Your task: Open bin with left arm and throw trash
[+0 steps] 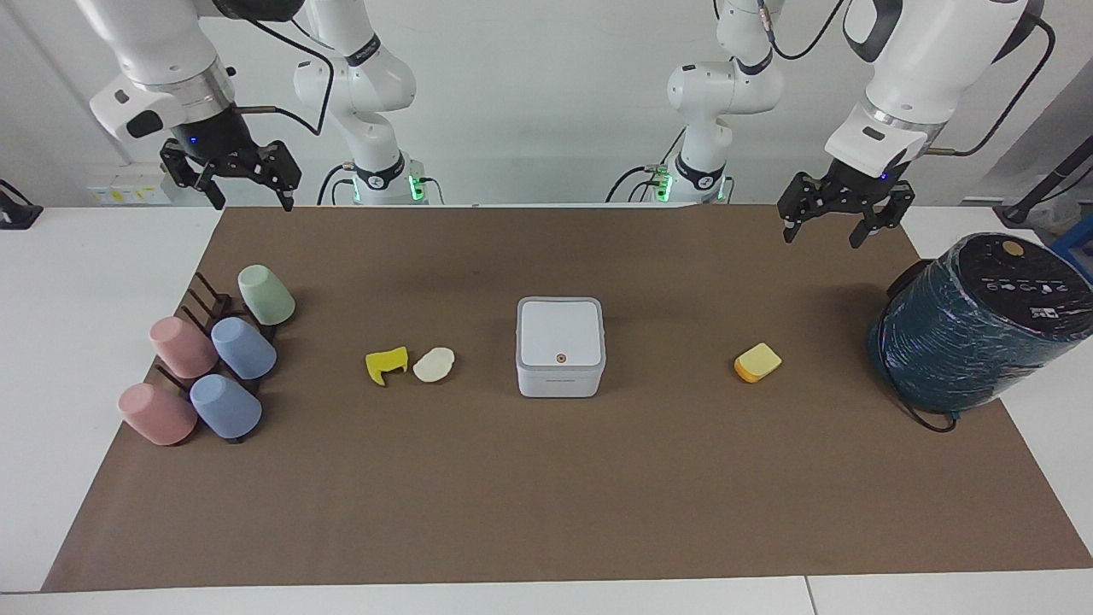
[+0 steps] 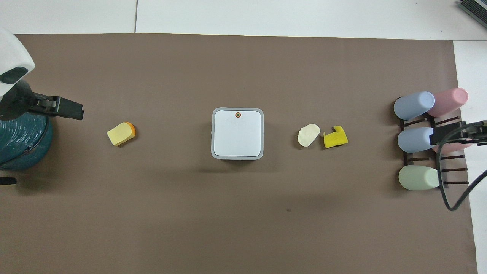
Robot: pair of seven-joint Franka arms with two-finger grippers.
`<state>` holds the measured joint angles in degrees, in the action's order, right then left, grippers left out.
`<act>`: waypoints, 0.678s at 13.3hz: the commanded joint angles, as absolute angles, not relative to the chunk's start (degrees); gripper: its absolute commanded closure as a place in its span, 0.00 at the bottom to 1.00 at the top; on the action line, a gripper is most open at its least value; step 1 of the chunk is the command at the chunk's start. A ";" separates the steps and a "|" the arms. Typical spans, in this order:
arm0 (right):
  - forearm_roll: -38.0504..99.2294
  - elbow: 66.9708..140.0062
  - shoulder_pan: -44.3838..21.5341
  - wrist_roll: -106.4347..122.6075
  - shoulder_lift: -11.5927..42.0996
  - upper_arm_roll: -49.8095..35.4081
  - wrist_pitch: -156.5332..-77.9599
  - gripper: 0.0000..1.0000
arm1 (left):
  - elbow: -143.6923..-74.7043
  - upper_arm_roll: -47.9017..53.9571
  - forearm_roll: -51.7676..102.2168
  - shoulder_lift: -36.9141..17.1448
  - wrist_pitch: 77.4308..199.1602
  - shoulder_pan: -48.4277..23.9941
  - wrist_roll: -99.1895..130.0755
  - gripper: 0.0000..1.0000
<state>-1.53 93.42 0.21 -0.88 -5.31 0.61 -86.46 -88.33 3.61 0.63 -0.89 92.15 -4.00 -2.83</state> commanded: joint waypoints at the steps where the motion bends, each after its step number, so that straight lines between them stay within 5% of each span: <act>1: -2.46 95.01 0.35 0.35 -6.77 0.35 -86.66 0.00 | -87.45 3.52 -0.27 -1.05 91.76 -3.78 -4.04 0.00; 5: -2.46 95.01 0.35 0.35 -6.77 0.35 -86.66 0.00 | -88.33 4.04 -0.09 -0.88 92.02 -4.66 -3.61 0.00; 6: -2.46 95.01 0.35 0.35 -6.77 0.35 -86.66 0.00 | -89.03 4.13 -0.09 -0.70 91.85 -5.88 -3.17 0.15; 8: -2.46 96.41 0.35 0.26 -7.20 0.35 -87.36 0.00 | -90.09 4.22 0.35 -0.44 92.02 -8.17 2.86 0.97; 9: -2.46 97.63 0.35 0.18 -7.29 0.35 -87.89 0.00 | -90.44 4.22 1.48 -0.53 93.07 -9.22 7.69 1.00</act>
<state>-1.53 94.00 0.21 -0.88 -5.42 0.60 -86.49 -89.22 4.60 0.88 -0.97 92.18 -7.10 1.63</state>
